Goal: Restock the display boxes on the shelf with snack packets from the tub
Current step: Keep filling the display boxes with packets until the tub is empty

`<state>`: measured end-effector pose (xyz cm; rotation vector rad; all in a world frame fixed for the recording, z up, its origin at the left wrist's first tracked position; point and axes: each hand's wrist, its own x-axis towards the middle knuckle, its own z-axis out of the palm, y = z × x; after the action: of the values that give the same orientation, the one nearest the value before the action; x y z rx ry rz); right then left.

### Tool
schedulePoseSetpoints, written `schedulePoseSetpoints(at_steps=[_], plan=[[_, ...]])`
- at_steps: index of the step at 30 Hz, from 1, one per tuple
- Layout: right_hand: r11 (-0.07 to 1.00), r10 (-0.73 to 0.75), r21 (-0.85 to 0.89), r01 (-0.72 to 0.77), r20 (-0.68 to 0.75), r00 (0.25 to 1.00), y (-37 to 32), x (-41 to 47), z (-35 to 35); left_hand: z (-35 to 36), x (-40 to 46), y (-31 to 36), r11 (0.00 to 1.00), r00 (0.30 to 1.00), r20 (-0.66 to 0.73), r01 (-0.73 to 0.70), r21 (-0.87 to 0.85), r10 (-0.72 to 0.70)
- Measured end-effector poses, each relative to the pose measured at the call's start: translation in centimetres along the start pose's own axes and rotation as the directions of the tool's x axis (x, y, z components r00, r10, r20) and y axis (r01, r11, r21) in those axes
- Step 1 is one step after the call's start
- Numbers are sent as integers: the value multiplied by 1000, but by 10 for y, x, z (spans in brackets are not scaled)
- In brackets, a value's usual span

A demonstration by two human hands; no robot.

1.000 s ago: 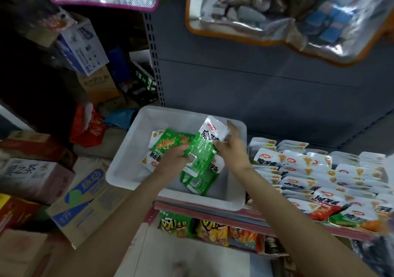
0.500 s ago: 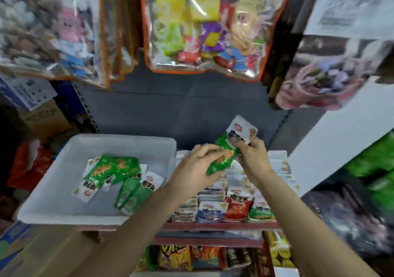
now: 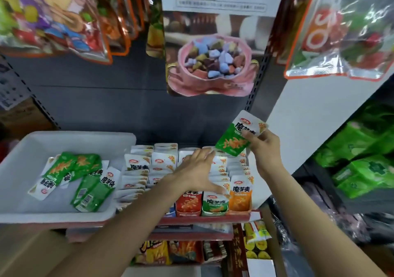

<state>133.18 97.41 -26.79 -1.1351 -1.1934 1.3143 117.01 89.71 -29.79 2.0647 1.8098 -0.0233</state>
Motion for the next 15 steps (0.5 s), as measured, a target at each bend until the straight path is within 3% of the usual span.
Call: schedulePoseSetpoints(at_steps=[4, 11, 15], plan=[[1000, 27, -8, -26, 48, 998, 9, 11, 0, 3, 5, -2, 994, 992, 129, 0, 111, -14], [991, 134, -41, -127, 256, 957, 27, 25, 4, 9, 1, -4, 999, 1000, -3, -12, 48, 12], [933, 321, -247, -261, 250, 913, 45, 32, 5, 10, -1, -7, 1000, 1000, -21, -18, -14, 18]])
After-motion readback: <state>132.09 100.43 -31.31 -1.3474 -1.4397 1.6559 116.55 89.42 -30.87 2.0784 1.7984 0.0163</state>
